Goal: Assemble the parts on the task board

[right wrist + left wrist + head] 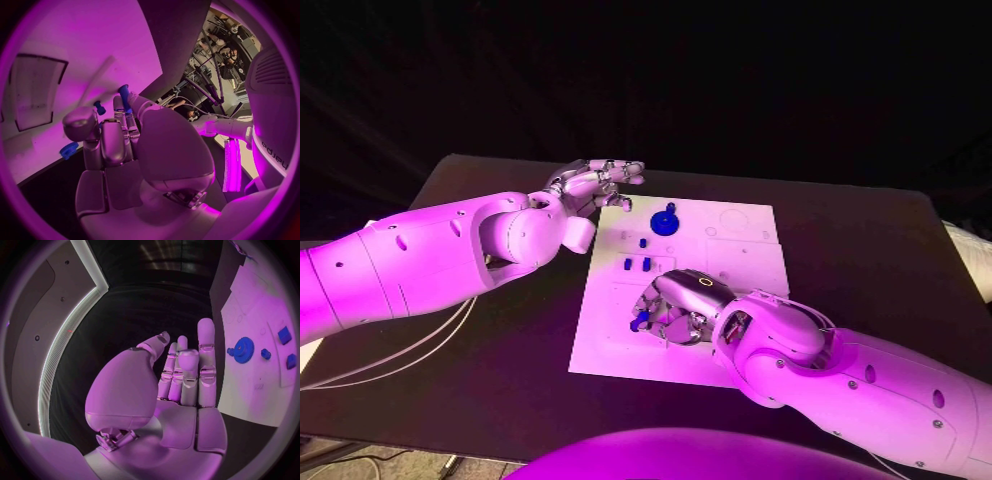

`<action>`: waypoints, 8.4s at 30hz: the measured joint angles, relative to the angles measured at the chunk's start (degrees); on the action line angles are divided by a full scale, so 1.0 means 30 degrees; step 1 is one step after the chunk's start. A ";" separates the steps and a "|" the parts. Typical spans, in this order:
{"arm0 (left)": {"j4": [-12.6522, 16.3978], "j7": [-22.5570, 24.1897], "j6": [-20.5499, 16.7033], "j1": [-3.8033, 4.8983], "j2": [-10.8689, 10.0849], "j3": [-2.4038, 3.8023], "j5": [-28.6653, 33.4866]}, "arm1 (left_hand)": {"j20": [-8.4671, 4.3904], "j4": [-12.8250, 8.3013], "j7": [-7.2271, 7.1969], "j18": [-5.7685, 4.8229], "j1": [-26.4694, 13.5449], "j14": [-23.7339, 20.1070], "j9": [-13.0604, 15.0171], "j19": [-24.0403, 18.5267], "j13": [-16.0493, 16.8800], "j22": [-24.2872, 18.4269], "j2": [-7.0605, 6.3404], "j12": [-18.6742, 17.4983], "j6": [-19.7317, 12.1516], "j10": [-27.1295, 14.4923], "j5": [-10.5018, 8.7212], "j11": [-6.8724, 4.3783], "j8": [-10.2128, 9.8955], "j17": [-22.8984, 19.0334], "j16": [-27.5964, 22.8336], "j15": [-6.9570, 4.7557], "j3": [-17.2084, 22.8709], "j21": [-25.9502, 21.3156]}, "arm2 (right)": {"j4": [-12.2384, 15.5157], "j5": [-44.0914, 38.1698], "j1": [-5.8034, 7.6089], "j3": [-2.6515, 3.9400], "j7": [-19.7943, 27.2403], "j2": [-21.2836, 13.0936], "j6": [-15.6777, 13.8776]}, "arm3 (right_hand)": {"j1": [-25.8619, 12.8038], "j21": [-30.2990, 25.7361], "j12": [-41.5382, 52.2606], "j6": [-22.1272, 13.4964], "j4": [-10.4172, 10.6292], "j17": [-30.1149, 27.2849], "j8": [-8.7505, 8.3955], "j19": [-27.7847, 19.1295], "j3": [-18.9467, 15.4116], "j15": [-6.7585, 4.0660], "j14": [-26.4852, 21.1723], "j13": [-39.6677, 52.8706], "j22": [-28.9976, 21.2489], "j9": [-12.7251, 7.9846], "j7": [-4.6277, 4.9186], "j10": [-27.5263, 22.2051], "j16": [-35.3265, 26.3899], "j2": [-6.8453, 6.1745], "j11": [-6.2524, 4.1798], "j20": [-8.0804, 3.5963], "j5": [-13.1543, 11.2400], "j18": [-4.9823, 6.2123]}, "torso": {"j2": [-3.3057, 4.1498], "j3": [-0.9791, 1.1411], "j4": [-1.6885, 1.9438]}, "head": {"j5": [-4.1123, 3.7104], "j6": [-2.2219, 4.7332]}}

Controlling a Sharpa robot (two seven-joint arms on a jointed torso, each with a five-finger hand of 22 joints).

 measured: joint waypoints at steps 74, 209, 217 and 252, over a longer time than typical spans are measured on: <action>-0.0027 -0.0155 0.0228 -0.0069 -0.0214 -0.0020 -0.0221 | 0.0000 -0.0052 0.0064 0.0000 0.0000 0.0000 0.0000 0.0000 0.0003 -0.0013 0.0000 0.0110 -0.0069 -0.0068 0.0000 0.0068 0.0071 -0.0052 0.0000 0.0000 -0.0052 0.0000 | 0.4683 0.2091 0.0028 0.0698 -0.5127 -0.9247 -0.0941 | -0.3823 0.3553 1.9122 -0.1608 0.2986 0.3829 0.1872 0.1440 -0.8517 -0.0653 -0.0031 2.0564 0.5445 0.1048 -0.0512 0.3613 0.2753 -0.0089 -0.0959 -0.0619 0.4513 -0.0617 | -0.0128 -0.0207 -0.0985 | -0.1401 0.0579; -0.0113 -0.0492 0.0691 -0.0107 -0.0208 -0.0041 -0.0437 | 0.0000 -0.0103 0.0063 0.0000 0.0076 0.0000 -0.0001 0.0001 0.0026 -0.0039 0.0076 0.0191 -0.0069 -0.0201 0.0001 0.0067 0.0168 -0.0085 0.0000 0.0000 -0.0103 -0.0071 | 0.3293 0.2927 -0.0499 0.0794 -0.6429 -0.4833 -0.0326 | -0.1678 0.4149 1.8668 -0.0228 0.1115 0.4159 0.3358 0.1707 -1.1436 -0.1184 -0.0031 2.2409 0.6764 0.5052 -0.1329 0.4321 0.3403 0.2703 -0.1503 -0.1032 0.1520 -0.0904 | -0.0011 -0.0368 -0.0496 | -0.1298 0.0524; -0.0127 -0.0524 0.0713 -0.0108 -0.0166 -0.0043 -0.0445 | 0.0000 -0.0103 0.0063 -0.0001 0.0076 0.0000 0.0000 0.0000 0.0024 -0.0040 0.0076 0.0191 -0.0069 -0.0200 0.0000 0.0066 0.0168 -0.0085 0.0000 0.0000 -0.0103 -0.0071 | 0.3100 0.2990 -0.0486 0.0815 -0.6425 -0.4682 -0.0682 | -0.2120 0.4225 1.8822 -0.0193 0.1538 0.4157 0.3358 0.1776 -1.1494 -0.1259 -0.0107 2.2608 0.6884 0.5068 -0.1299 0.4344 0.3402 0.3186 -0.1528 -0.1100 0.1632 -0.0904 | -0.0024 -0.0370 -0.0487 | -0.1368 0.0527; 0.0072 -0.0548 0.0740 -0.0114 -0.0406 -0.0050 -0.0478 | 0.0000 -0.0103 0.0063 -0.0001 0.0076 -0.0066 0.0000 0.0000 0.0036 -0.0058 0.0076 0.0286 -0.0069 -0.0200 0.0000 0.0067 0.0168 -0.0126 0.0000 0.0066 -0.0103 -0.0071 | 0.3698 0.2503 -0.0528 0.0831 -0.5013 -0.9905 -0.2058 | -0.1467 0.4299 1.5827 -0.1121 0.1701 0.4150 0.1386 0.1669 -1.1232 -0.0983 -0.0100 2.0622 0.6909 0.3834 -0.0784 0.3461 0.3394 0.2763 -0.1045 -0.0848 0.2505 -0.0901 | -0.0125 -0.0405 -0.0881 | -0.1897 0.0775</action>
